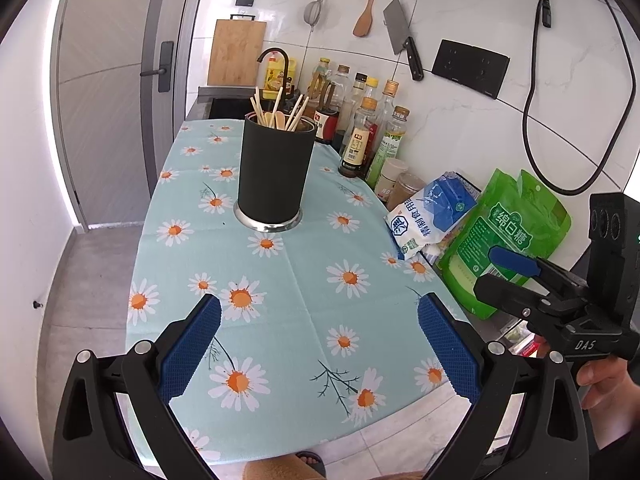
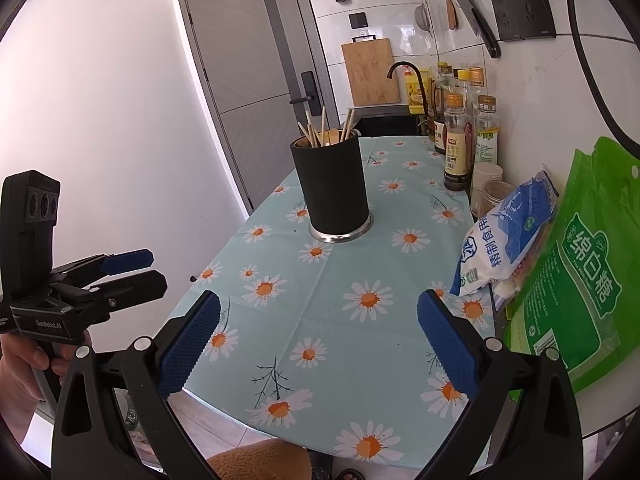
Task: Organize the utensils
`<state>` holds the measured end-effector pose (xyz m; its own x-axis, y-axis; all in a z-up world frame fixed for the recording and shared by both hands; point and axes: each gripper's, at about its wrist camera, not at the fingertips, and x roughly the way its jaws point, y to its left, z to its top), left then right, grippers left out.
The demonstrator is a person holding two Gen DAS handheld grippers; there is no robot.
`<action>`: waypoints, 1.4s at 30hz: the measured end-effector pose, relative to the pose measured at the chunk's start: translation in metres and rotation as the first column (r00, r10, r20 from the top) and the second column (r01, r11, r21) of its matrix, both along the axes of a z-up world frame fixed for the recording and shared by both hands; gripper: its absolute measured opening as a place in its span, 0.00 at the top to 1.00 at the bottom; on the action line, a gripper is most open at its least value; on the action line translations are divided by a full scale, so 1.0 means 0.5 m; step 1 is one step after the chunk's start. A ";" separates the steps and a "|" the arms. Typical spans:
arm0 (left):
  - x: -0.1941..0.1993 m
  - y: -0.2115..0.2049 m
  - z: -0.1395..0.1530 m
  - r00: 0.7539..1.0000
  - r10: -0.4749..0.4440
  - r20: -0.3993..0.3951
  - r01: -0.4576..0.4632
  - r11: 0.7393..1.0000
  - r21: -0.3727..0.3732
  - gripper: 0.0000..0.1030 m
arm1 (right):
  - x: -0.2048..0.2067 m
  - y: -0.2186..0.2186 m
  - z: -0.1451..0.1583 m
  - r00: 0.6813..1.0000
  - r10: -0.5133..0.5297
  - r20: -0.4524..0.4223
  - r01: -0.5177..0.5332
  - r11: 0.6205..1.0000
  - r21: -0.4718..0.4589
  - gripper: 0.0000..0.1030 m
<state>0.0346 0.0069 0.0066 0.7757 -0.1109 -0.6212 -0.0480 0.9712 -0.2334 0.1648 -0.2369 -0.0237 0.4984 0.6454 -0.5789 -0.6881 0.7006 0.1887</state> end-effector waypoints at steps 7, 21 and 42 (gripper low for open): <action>0.002 -0.003 0.003 1.000 -0.006 0.000 0.006 1.000 -0.005 0.07 | -0.001 0.001 0.003 1.000 0.006 -0.003 -0.006 1.000 -0.014 0.05; 0.005 -0.013 0.011 1.000 -0.020 -0.008 0.020 1.000 0.013 0.07 | 0.007 0.005 0.011 1.000 0.013 -0.005 -0.013 0.999 -0.031 0.05; 0.026 -0.022 0.011 0.999 -0.050 -0.021 0.051 0.999 0.018 0.07 | 0.008 0.003 0.008 1.000 0.000 -0.001 0.000 1.000 -0.029 0.05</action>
